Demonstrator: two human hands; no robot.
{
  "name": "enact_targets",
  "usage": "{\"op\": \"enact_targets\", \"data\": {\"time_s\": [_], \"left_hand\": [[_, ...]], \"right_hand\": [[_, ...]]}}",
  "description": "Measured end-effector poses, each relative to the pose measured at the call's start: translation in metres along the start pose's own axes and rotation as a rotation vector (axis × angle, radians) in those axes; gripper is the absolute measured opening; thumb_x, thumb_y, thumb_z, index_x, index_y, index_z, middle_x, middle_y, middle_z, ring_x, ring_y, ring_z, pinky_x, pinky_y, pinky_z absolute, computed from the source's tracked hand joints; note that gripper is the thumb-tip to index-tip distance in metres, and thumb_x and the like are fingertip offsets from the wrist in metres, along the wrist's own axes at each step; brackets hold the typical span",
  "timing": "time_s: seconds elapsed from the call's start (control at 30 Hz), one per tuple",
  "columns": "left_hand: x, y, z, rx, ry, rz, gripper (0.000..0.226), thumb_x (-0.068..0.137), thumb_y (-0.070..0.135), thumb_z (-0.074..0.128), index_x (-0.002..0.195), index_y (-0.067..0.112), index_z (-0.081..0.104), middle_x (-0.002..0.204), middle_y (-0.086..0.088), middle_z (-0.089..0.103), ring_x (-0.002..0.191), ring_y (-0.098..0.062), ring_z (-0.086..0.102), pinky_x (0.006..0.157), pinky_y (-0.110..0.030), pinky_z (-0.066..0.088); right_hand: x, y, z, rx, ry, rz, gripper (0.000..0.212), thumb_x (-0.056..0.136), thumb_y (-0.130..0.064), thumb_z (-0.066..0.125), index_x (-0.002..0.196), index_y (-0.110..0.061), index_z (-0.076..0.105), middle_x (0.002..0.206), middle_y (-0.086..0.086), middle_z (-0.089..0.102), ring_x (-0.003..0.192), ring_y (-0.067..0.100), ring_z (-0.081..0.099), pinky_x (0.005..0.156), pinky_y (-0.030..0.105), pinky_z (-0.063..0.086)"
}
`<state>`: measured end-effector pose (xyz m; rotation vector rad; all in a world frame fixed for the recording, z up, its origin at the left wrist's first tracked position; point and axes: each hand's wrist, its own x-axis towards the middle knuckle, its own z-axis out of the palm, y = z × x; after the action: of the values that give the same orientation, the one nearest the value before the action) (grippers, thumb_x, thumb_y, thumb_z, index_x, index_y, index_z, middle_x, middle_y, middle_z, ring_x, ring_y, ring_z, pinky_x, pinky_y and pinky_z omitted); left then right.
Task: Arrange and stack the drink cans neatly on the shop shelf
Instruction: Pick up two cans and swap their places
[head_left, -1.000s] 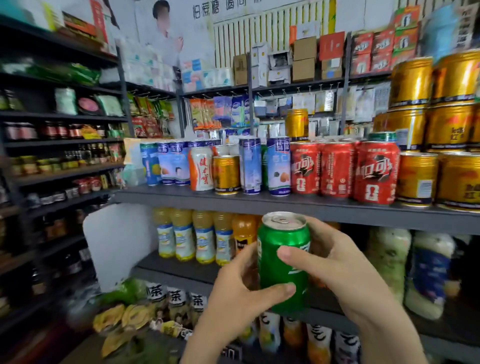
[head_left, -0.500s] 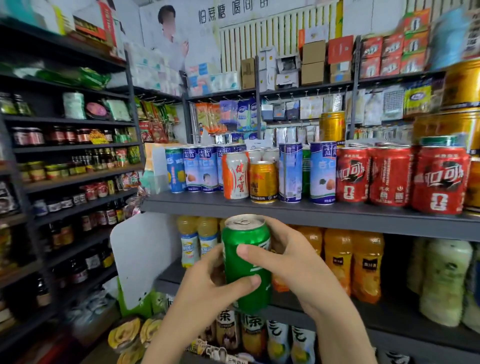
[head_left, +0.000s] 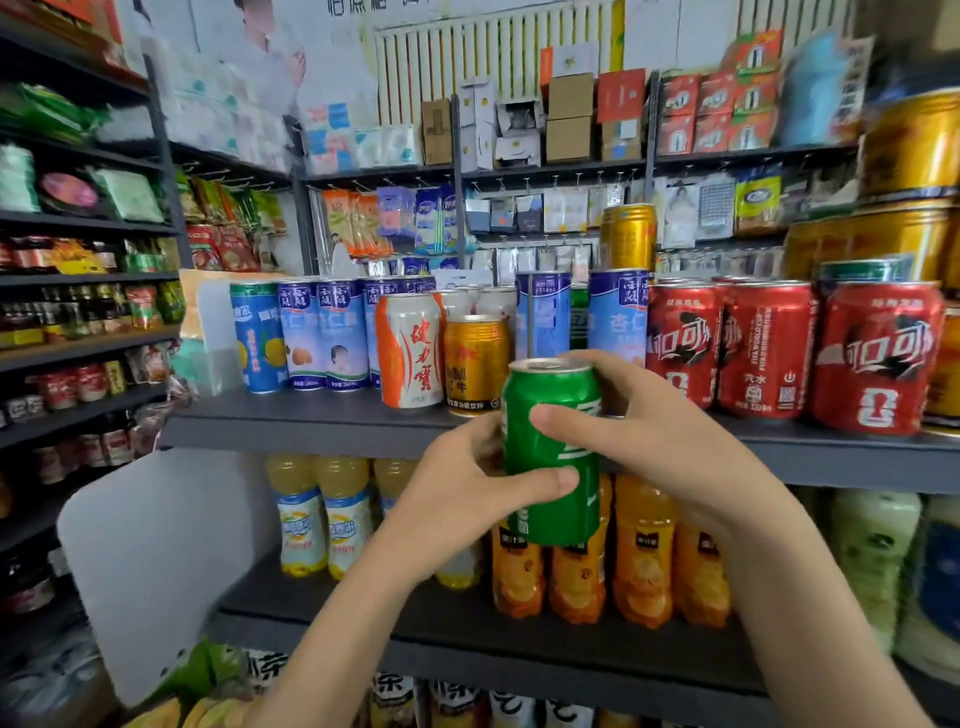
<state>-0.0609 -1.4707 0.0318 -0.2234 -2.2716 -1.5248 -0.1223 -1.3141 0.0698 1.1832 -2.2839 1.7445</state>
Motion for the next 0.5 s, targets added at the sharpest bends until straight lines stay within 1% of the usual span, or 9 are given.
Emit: {"op": "enact_targets", "data": {"time_s": [0.1,0.17,0.2,0.27,0.3,0.37,0.4,0.43,0.5], "left_hand": [[0.018,0.006,-0.014,0.151,-0.105,0.059,0.057,0.064,0.052,0.075,0.117,0.038,0.058,0.113,0.022,0.066,0.105,0.007,0.059,0.092,-0.027,0.05],[0.031,0.021,-0.027,0.21,-0.166,0.153,0.056,0.064,0.063,0.065,0.115,0.043,0.056,0.116,0.024,0.064,0.108,0.009,0.056,0.095,-0.023,0.047],[0.039,0.03,-0.033,0.231,-0.147,0.211,0.053,0.067,0.067,0.061,0.115,0.044,0.055,0.114,0.026,0.063,0.108,0.011,0.055,0.095,-0.02,0.045],[0.057,0.046,-0.041,0.325,0.025,0.322,0.053,0.075,0.068,0.054,0.121,0.041,0.053,0.109,0.029,0.061,0.105,0.013,0.054,0.094,-0.019,0.042],[0.067,0.052,-0.042,0.397,0.15,0.369,0.053,0.079,0.063,0.051,0.124,0.036,0.052,0.109,0.026,0.06,0.105,0.01,0.054,0.095,-0.022,0.042],[0.09,0.057,-0.037,0.6,0.367,0.414,0.049,0.087,0.054,0.051,0.129,0.028,0.05,0.117,0.014,0.06,0.115,-0.008,0.051,0.103,-0.036,0.034],[0.103,0.056,-0.034,0.72,0.416,0.38,0.051,0.088,0.054,0.049,0.13,0.025,0.048,0.12,0.009,0.06,0.121,-0.016,0.046,0.107,-0.041,0.025],[0.116,0.055,-0.03,0.834,0.416,0.31,0.055,0.088,0.058,0.046,0.13,0.022,0.046,0.122,0.005,0.059,0.126,-0.02,0.04,0.11,-0.046,0.016],[0.135,0.05,-0.024,0.99,0.358,0.171,0.066,0.085,0.069,0.038,0.126,0.018,0.046,0.123,0.0,0.057,0.131,-0.024,0.034,0.11,-0.054,0.004]], "right_hand": [[0.007,-0.011,-0.01,-0.049,0.038,-0.022,0.041,0.065,-0.035,0.077,0.103,-0.029,0.065,0.095,-0.01,0.072,0.088,0.004,0.067,0.082,0.029,0.054],[0.007,-0.021,-0.02,-0.032,0.082,-0.056,0.042,0.06,-0.038,0.077,0.099,-0.027,0.067,0.095,-0.01,0.073,0.087,0.006,0.068,0.079,0.028,0.055],[0.007,-0.027,-0.025,-0.03,0.124,-0.076,0.041,0.057,-0.04,0.076,0.096,-0.028,0.067,0.093,-0.012,0.073,0.086,0.005,0.068,0.075,0.023,0.055],[0.004,-0.035,-0.04,-0.017,0.23,-0.123,0.041,0.052,-0.04,0.085,0.088,-0.031,0.069,0.09,-0.015,0.073,0.084,0.004,0.069,0.066,0.015,0.055],[0.003,-0.039,-0.047,-0.01,0.272,-0.144,0.043,0.05,-0.043,0.088,0.087,-0.033,0.07,0.09,-0.014,0.073,0.085,0.006,0.07,0.067,0.018,0.056],[0.0,-0.045,-0.059,-0.04,0.358,-0.172,0.054,0.041,-0.059,0.083,0.09,-0.04,0.072,0.096,-0.009,0.073,0.089,0.011,0.07,0.075,0.031,0.056],[-0.001,-0.046,-0.062,-0.066,0.398,-0.181,0.058,0.039,-0.062,0.081,0.092,-0.04,0.071,0.097,-0.009,0.073,0.09,0.012,0.07,0.077,0.032,0.052],[-0.003,-0.047,-0.065,-0.087,0.425,-0.18,0.058,0.039,-0.062,0.08,0.092,-0.039,0.071,0.097,-0.009,0.073,0.09,0.011,0.07,0.077,0.03,0.05],[-0.005,-0.049,-0.068,-0.105,0.442,-0.163,0.046,0.048,-0.055,0.081,0.09,-0.038,0.072,0.096,-0.011,0.073,0.088,0.008,0.07,0.076,0.029,0.05]]}}
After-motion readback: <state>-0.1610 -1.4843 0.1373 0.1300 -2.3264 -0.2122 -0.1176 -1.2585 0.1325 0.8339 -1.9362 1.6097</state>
